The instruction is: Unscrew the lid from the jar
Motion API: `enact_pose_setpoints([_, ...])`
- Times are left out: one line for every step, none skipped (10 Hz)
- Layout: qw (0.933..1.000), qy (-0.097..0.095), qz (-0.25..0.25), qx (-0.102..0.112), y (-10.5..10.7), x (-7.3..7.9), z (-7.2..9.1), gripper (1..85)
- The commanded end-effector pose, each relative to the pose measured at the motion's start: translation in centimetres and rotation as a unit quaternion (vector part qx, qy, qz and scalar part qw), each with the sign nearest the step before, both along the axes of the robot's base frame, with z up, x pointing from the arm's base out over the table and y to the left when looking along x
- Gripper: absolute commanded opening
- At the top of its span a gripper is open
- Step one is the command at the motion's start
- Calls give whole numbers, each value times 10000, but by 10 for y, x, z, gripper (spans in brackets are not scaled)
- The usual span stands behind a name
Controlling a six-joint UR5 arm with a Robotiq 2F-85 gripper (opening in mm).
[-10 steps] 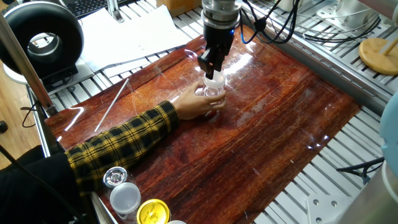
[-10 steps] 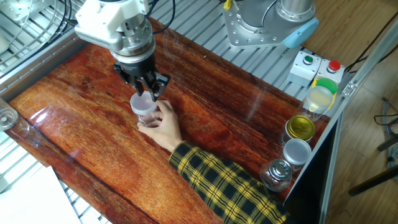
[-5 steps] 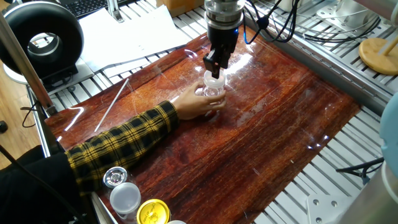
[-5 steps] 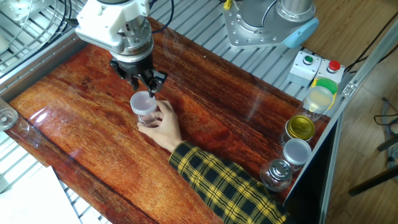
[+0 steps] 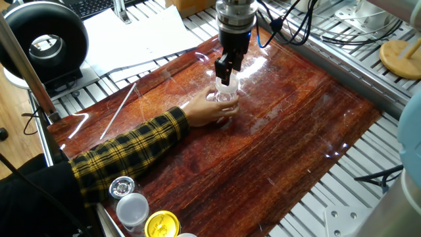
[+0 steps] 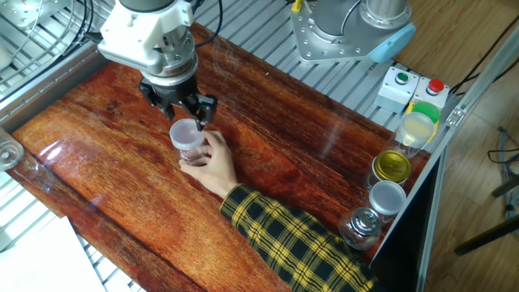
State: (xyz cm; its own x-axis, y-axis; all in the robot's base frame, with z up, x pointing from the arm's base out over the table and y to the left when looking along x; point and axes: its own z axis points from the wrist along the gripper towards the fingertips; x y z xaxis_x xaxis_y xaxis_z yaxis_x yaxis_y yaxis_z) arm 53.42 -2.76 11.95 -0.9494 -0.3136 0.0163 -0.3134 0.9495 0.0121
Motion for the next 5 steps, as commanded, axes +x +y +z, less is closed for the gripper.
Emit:
enact_pose_setpoints([9997, -61, 157, 202, 10, 7, -3, 653])
enact_pose_setpoints([9996, -84, 164, 217, 10, 10, -6, 653])
enact_pose_setpoints([9995, -93, 194, 217, 10, 12, -9, 660])
enact_pose_setpoints([9994, -40, 287, 188, 8, 10, -9, 680])
enact_pose_setpoints([9991, -48, 395, 166, 5, 10, -10, 717])
